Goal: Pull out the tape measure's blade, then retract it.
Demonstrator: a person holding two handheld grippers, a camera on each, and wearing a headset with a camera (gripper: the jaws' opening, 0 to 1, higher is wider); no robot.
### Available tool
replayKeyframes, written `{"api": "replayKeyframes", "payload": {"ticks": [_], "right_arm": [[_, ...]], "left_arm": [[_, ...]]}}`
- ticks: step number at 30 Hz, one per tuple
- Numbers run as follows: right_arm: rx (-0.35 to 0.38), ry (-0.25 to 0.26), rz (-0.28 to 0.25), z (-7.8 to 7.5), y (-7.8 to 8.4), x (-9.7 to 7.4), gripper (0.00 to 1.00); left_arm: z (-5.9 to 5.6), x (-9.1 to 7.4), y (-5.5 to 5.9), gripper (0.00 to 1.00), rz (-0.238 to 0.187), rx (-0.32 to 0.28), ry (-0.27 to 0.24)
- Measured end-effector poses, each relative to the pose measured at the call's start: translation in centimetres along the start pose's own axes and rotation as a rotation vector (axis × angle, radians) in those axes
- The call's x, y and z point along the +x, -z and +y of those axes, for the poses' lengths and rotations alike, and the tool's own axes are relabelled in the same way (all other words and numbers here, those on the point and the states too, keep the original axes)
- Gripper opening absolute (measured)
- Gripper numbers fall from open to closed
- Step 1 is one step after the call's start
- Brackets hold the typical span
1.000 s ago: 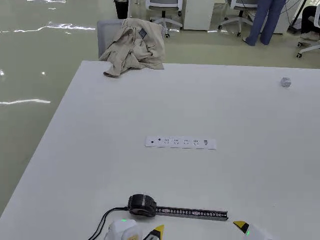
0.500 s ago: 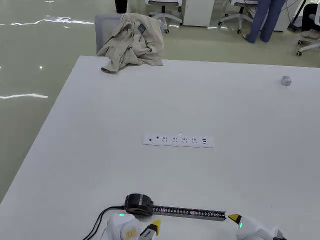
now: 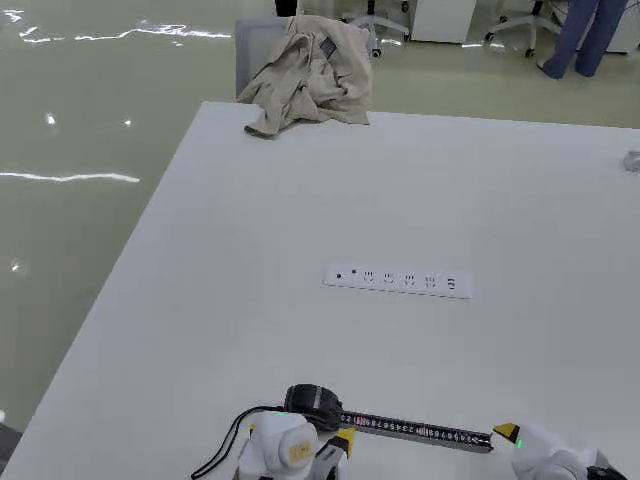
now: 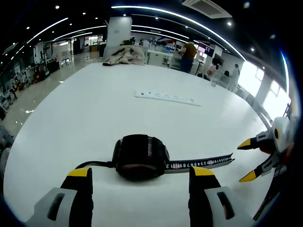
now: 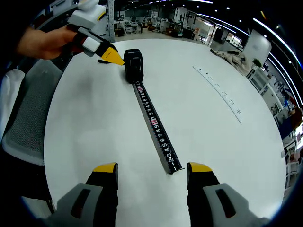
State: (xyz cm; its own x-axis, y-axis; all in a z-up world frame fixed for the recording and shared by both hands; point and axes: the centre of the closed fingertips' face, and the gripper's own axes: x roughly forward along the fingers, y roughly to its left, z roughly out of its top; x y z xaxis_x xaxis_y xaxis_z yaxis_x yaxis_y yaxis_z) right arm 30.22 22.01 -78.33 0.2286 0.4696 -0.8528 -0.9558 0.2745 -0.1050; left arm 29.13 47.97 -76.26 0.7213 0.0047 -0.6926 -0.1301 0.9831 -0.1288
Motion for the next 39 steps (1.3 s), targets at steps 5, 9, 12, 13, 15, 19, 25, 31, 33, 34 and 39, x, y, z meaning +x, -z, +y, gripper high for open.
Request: {"api": "replayKeyframes", "payload": {"ticks": [5, 9, 12, 13, 15, 19, 25, 31, 33, 34, 39], "right_arm": [[-0.034, -0.021, 0.023, -0.5, 0.2, 0.5, 0.58], [-0.044, -0.032, 0.034, -1.0, 0.2, 0.8, 0.58], [-0.055, -0.041, 0.045, -1.4, 0.3, 1.0, 0.58], [-0.059, -0.043, 0.049, -1.5, 0.4, 1.1, 0.58], [-0.07, -0.049, 0.059, -1.7, 0.5, 1.2, 0.57], [-0.073, -0.066, 0.077, -2.1, 1.0, 1.7, 0.57], [-0.076, -0.071, 0.085, -2.7, 1.2, 2.1, 0.56], [-0.087, -0.088, 0.095, -2.9, 1.5, 2.6, 0.53], [-0.09, -0.095, 0.099, -3.0, 1.5, 2.7, 0.53], [-0.089, -0.096, 0.099, -3.2, 1.6, 2.9, 0.53], [-0.109, -0.121, 0.117, -3.4, 1.7, 3.2, 0.51]], "left_arm": [[0.1, 0.6, 0.0, 0.81, 0.004, -0.004, -0.003], [0.3, 1.0, -0.1, 0.8, 0.008, -0.007, -0.008], [0.5, 1.4, -0.2, 0.8, 0.009, -0.006, -0.013], [0.5, 1.4, -0.3, 0.8, 0.009, -0.006, -0.013], [0.4, 1.7, -0.5, 0.8, 0.004, -0.013, -0.003], [0.5, 2.2, -0.6, 0.8, 0.004, -0.008, -0.004], [0.6, 2.5, -0.5, 0.79, 0.011, -0.001, -0.005], [0.5, 3.0, -0.5, 0.79, 0.016, 0.003, -0.003], [0.4, 3.1, -0.6, 0.78, 0.018, 0.003, 0.0], [0.4, 3.2, -0.6, 0.78, 0.017, 0.008, -0.002], [0.5, 3.5, -0.7, 0.77, 0.019, 0.015, -0.001]]}}
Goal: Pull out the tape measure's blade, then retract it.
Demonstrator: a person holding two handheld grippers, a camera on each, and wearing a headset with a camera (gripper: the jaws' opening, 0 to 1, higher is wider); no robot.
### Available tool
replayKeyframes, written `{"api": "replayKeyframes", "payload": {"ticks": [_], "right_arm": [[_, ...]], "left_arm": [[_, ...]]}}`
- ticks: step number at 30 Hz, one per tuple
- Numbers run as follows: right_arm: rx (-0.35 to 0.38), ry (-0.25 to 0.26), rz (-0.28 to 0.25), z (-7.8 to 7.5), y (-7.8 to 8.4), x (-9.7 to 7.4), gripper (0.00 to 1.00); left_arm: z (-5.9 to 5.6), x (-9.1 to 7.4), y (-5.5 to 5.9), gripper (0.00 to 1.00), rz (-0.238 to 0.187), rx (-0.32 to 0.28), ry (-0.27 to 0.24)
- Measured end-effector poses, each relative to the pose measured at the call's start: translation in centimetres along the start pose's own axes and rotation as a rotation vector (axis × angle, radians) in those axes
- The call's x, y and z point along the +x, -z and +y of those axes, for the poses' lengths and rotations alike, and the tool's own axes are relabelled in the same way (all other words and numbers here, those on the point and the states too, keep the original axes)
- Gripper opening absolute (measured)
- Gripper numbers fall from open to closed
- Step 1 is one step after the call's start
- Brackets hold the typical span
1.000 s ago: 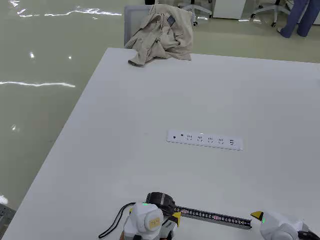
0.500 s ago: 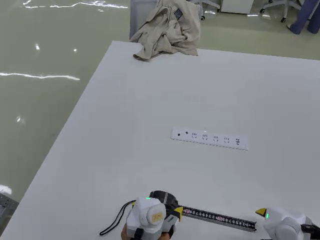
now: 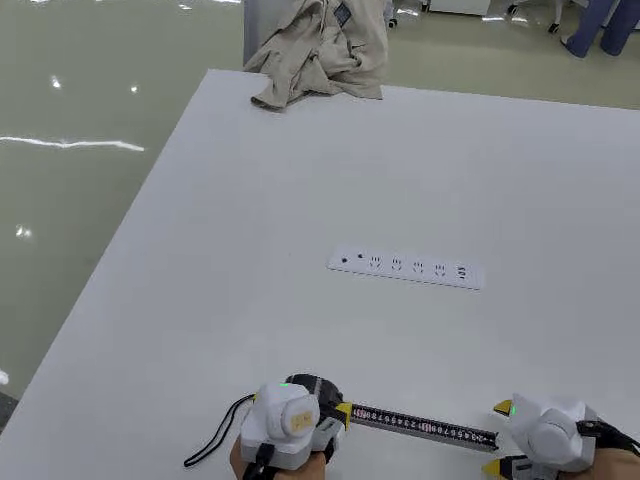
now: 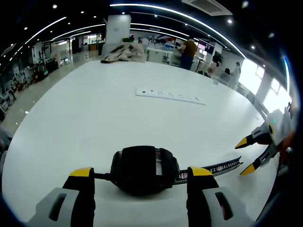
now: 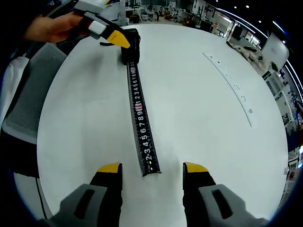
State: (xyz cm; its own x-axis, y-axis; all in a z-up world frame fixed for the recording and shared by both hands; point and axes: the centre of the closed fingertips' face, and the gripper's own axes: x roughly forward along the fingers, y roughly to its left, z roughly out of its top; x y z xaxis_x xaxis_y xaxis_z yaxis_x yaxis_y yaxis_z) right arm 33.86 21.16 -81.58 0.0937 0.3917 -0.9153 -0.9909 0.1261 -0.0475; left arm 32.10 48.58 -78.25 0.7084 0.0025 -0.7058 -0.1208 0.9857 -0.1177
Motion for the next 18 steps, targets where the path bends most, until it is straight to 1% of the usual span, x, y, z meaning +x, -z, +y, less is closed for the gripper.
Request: {"api": "replayKeyframes", "payload": {"ticks": [8, 10, 13, 16, 17, 18], "right_arm": [[-0.023, -0.041, 0.022, -0.36, 0.48, 0.7, 0.46], [-0.027, -0.043, 0.027, -0.37, 0.5, 0.64, 0.43], [-0.021, -0.053, 0.031, -0.37, 0.65, 0.85, 0.42], [-0.034, -0.061, 0.04, -0.26, 0.89, 1.03, 0.39], [-0.038, -0.063, 0.035, -0.25, 0.78, 1.01, 0.39], [-0.039, -0.064, 0.038, -0.29, 0.8, 0.96, 0.36]], "left_arm": [[0.11, 0.55, -0.03, 0.75, 0.009, 0.01, -0.001], [0.13, 0.7, -0.09, 0.75, 0.01, 0.012, -0.001], [0.18, 0.86, -0.15, 0.74, 0.01, 0.01, -0.001], [0.16, 0.85, -0.21, 0.73, 0.012, 0.014, -0.001], [0.12, 0.87, -0.22, 0.73, 0.012, 0.014, 0.0], [0.13, 0.95, -0.11, 0.73, 0.015, 0.015, 0.0]]}}
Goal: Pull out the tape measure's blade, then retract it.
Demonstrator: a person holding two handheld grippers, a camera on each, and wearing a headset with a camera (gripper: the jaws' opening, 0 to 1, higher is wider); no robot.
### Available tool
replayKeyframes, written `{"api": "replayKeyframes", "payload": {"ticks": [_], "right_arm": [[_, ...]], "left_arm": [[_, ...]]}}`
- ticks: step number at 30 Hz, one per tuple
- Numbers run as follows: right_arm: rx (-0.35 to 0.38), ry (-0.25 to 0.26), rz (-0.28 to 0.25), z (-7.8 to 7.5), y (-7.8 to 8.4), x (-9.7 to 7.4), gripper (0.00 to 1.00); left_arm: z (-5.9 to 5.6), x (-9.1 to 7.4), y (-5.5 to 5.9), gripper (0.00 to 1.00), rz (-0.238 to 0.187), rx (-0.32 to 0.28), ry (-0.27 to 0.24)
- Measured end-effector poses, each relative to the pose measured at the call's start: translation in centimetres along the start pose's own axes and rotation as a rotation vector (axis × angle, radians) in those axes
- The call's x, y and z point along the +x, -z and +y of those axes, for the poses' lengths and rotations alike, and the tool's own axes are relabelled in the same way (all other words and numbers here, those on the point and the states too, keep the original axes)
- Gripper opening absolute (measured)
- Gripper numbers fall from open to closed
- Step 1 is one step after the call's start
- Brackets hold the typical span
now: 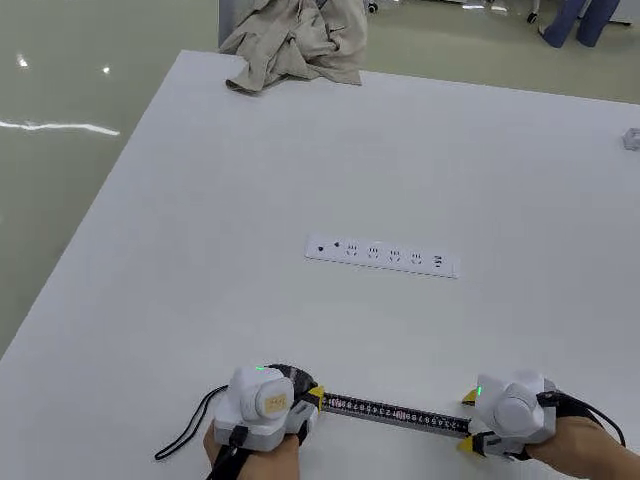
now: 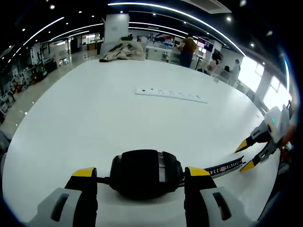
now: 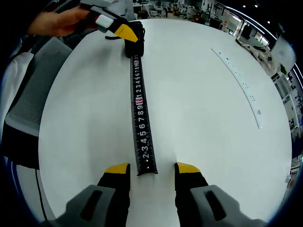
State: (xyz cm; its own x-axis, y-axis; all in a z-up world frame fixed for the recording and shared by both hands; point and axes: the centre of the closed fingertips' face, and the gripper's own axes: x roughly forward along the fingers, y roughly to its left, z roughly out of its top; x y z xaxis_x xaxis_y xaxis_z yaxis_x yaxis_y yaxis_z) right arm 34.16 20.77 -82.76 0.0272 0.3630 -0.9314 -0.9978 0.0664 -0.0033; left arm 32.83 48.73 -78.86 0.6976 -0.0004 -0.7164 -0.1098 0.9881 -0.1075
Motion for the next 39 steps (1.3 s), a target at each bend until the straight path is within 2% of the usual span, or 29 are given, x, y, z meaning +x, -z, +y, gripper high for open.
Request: {"api": "replayKeyframes", "payload": {"ticks": [12, 23, 39], "right_arm": [[-0.051, -0.029, 0.001, 0.8, 0.0, 0.0, 0.21], [-0.058, -0.034, 0.005, 1.0, 0.0, 0.0, 0.16], [-0.054, -0.032, 0.009, 1.0, 0.0, 0.0, 0.15]], "left_arm": [[-0.2, 0.2, 0.4, 0.7, 0.009, 0.018, -0.001], [-0.5, 0.2, 0.5, 0.66, 0.008, 0.03, 0.008], [-0.7, 0.2, 0.5, 0.62, -0.009, 0.036, 0.02]]}}
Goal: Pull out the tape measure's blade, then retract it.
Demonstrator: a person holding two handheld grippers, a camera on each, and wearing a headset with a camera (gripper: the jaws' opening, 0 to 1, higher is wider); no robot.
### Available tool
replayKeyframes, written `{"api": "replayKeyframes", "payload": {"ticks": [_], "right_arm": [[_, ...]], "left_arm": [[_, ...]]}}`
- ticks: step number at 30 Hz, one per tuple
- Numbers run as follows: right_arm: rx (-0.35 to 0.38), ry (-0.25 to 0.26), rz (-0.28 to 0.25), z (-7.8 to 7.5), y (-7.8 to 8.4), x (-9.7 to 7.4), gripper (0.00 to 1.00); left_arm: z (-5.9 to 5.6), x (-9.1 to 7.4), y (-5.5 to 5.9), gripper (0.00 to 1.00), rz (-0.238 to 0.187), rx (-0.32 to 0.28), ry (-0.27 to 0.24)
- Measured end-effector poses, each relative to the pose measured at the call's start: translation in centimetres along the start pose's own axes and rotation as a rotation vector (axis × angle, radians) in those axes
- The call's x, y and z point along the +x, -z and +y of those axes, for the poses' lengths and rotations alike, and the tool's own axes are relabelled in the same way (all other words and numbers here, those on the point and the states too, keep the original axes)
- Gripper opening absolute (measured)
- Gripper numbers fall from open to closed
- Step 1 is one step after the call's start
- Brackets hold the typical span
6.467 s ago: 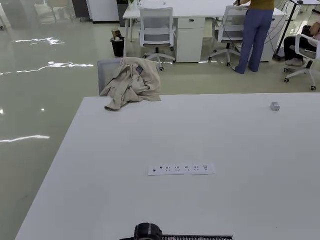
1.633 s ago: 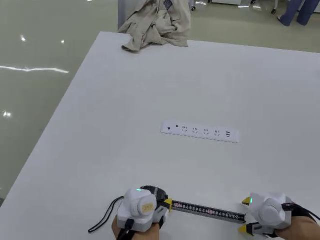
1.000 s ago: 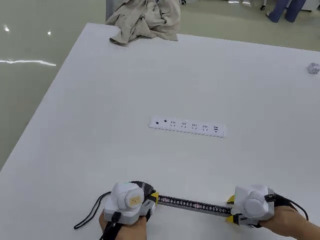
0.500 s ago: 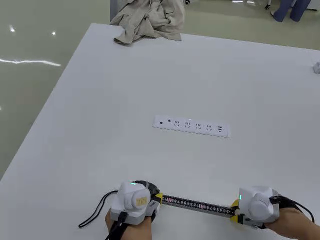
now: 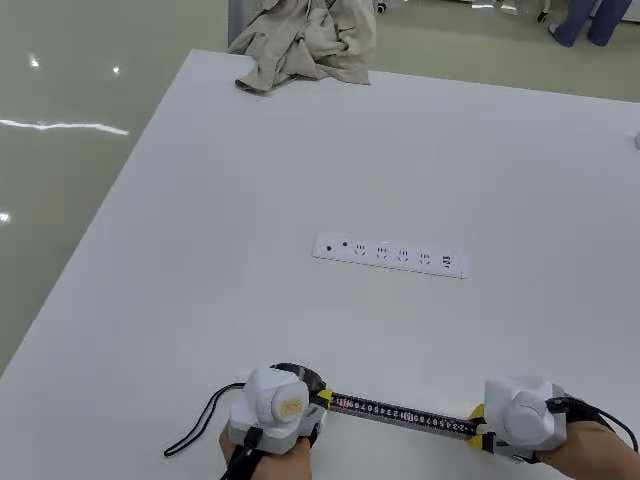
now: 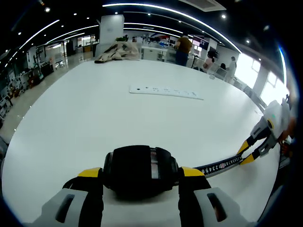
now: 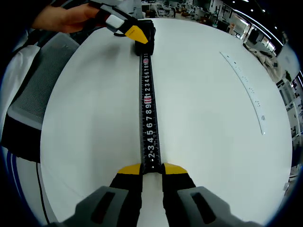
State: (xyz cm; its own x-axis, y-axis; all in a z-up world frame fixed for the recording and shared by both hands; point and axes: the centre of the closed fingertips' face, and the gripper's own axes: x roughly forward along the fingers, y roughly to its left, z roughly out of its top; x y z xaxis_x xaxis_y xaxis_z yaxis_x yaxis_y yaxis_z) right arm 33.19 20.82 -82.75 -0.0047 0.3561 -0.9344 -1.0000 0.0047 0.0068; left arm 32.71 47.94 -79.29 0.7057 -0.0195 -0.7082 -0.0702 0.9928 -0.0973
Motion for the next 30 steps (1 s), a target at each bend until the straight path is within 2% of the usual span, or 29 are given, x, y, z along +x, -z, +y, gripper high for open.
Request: {"api": "replayKeyframes", "payload": {"ticks": [30], "right_arm": [[-0.03, 0.018, 0.0, 0.01, -0.66, -0.05, 0.14]], "left_arm": [[-0.03, -0.08, -0.04, 0.59, -0.018, 0.031, 0.009]]}}
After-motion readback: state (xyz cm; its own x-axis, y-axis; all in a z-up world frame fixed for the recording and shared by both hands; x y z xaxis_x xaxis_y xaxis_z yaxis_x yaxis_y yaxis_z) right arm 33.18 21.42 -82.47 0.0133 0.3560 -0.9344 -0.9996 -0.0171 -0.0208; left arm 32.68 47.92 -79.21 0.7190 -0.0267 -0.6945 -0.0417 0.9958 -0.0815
